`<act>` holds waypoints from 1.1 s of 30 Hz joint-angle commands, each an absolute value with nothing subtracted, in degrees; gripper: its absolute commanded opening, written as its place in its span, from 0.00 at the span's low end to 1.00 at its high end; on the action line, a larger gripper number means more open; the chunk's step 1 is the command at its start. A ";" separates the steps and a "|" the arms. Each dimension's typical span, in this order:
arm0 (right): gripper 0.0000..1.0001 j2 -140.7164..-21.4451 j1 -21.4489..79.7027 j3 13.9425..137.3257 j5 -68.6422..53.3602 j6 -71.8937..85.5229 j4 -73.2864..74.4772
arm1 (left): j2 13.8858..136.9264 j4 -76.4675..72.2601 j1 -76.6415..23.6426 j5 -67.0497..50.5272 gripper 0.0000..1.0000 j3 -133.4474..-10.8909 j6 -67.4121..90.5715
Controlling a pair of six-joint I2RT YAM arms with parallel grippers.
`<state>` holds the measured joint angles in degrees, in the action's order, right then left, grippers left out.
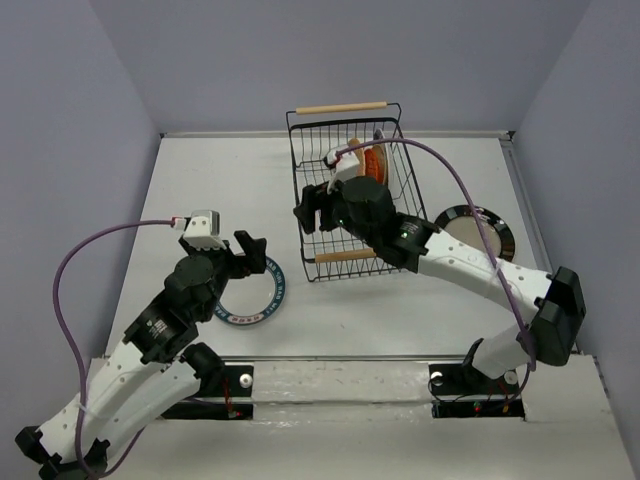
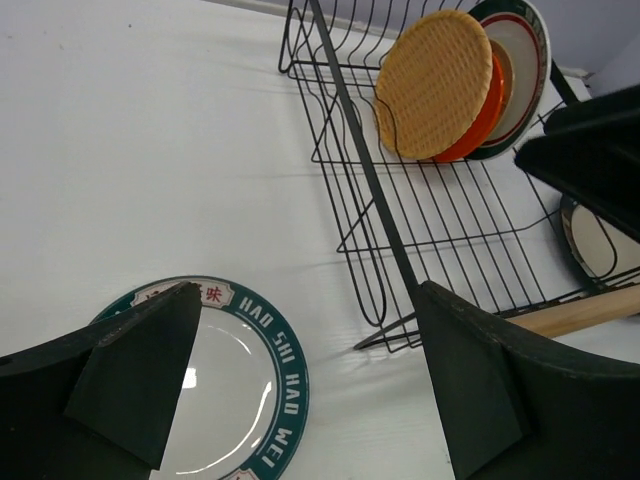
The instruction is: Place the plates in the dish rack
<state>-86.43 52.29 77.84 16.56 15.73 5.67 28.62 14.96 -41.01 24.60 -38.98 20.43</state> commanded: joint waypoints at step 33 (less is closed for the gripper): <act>0.74 -53.79 56.51 50.63 4.66 19.78 -3.25 | 47.71 12.14 -12.83 6.67 0.97 -25.84 45.35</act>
